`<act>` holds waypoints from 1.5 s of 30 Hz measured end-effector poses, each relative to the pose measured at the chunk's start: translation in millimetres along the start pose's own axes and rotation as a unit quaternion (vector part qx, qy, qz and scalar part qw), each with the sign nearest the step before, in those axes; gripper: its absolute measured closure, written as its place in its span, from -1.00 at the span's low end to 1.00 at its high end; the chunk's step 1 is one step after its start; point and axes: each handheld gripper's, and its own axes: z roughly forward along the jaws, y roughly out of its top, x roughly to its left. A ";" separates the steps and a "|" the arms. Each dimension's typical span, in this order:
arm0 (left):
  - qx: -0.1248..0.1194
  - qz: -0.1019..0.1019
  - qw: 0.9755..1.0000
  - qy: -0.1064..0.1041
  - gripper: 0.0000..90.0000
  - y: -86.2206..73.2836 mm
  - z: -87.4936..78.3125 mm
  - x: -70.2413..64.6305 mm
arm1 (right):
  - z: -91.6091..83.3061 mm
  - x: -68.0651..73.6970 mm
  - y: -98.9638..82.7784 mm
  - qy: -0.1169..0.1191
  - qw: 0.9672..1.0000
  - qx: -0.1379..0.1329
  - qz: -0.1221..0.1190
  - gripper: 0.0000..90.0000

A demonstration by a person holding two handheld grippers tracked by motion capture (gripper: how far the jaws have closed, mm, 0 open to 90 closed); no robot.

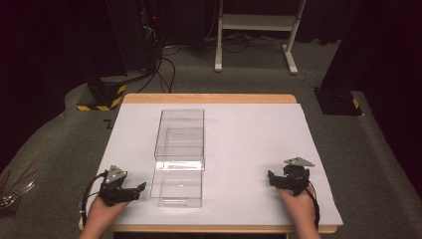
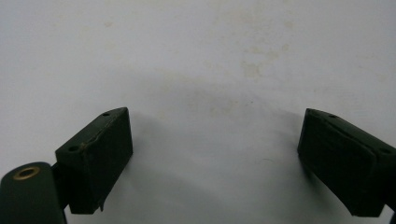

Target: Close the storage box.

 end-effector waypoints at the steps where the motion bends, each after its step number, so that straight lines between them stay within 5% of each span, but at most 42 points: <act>1: -0.007 0.000 1.000 -0.001 -0.67 1.2 -2.7 -0.8 | 0.0 0.0 0.0 0.000 1.000 0.000 0.000 -0.78; 21: -0.086 -0.011 0.996 -0.036 -0.67 17.3 -44.2 -13.7 | -0.1 0.0 -0.5 0.001 1.000 -0.002 0.003 -0.78; 45: -0.130 0.008 0.988 -0.088 -0.67 32.0 -66.9 -41.6 | -0.2 0.0 -0.6 0.001 1.000 -0.003 0.002 -0.77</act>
